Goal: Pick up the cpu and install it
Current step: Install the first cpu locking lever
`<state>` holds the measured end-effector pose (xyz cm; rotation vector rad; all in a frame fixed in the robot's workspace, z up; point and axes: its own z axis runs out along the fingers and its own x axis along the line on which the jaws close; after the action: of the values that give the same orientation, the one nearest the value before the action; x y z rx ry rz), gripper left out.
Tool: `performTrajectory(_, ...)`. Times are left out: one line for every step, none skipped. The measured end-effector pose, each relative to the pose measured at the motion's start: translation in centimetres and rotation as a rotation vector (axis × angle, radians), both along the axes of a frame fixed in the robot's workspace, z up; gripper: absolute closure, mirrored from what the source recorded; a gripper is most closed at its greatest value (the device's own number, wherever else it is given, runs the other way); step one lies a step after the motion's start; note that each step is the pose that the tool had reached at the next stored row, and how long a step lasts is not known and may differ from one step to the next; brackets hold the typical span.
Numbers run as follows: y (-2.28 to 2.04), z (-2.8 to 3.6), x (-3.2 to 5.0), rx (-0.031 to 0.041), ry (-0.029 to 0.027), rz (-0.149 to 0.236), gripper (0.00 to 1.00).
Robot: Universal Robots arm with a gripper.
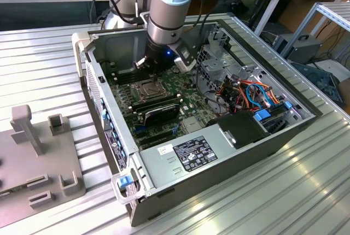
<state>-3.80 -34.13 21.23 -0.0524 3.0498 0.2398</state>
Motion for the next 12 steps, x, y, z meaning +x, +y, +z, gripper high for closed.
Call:
performTrajectory(0.0,0.0,0.0,-0.0267,0.0008,0.0,0.89)
performTrajectory(0.0,0.0,0.0,-0.032,0.0007,0.0,0.89)
performTrajectory(0.0,-0.01,0.0,-0.0331,0.0007,0.0,0.89)
performTrajectory(0.0,0.0,0.0,-0.0333,0.0008,0.0,0.89)
performTrajectory(0.0,0.0,0.0,-0.0337,0.0009,0.0,0.89)
performTrajectory(0.01,0.01,-0.01,-0.042,0.0009,0.0,0.89)
performTrajectory(0.0,0.01,0.0,-0.0648,0.0011,0.0,0.89)
performTrajectory(0.0,0.01,0.0,-0.0691,0.0013,0.0,0.89)
performTrajectory(0.0,0.01,0.0,-0.0693,0.0012,0.0,0.89)
performTrajectory(-0.01,0.02,0.0,-0.0695,0.0012,0.0,0.89)
performTrajectory(0.0,0.02,0.0,-0.0697,0.0013,0.0,0.89)
performTrajectory(0.0,0.01,-0.07,-0.0697,0.0011,0.0,0.89)
